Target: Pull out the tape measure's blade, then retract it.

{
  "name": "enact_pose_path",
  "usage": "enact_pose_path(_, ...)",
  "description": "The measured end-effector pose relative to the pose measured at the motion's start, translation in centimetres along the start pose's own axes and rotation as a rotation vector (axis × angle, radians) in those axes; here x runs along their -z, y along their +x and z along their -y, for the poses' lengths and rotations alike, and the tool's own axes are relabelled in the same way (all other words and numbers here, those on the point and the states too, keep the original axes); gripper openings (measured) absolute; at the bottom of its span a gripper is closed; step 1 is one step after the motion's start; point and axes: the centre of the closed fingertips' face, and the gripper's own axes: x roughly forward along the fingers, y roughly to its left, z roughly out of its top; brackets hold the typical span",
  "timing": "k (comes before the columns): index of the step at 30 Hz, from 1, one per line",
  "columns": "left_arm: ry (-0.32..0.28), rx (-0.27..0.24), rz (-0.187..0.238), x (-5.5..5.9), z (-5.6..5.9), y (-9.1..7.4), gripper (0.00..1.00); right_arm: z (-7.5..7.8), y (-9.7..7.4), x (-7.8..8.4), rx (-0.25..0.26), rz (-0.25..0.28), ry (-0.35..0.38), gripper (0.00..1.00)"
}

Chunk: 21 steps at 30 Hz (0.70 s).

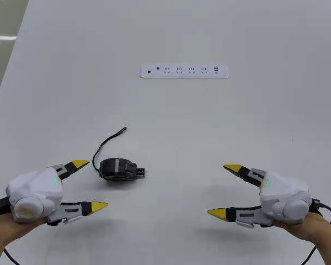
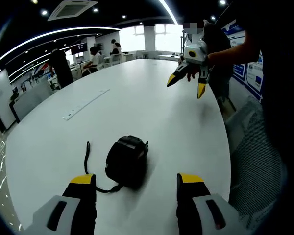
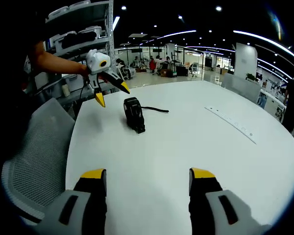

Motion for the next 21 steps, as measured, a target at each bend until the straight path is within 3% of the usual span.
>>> enact_pose_path(5, 0.006, 0.004, -0.005, -0.1, -0.1, 0.2, 0.61, 0.0, 0.2, -0.1, -0.008, -0.004, -0.007, 0.64)
enact_pose_path(10, 0.067, 0.049, -0.049, -0.1, -0.6, 1.9, 0.57, 0.7, 2.1, -0.8, -0.056, -0.016, -0.061, 0.61)
enact_pose_path(21, 0.13, 0.098, -0.113, 0.1, -1.0, 3.8, 0.48, 1.1, 4.8, -1.4, -0.11, -0.036, -0.111, 0.54)
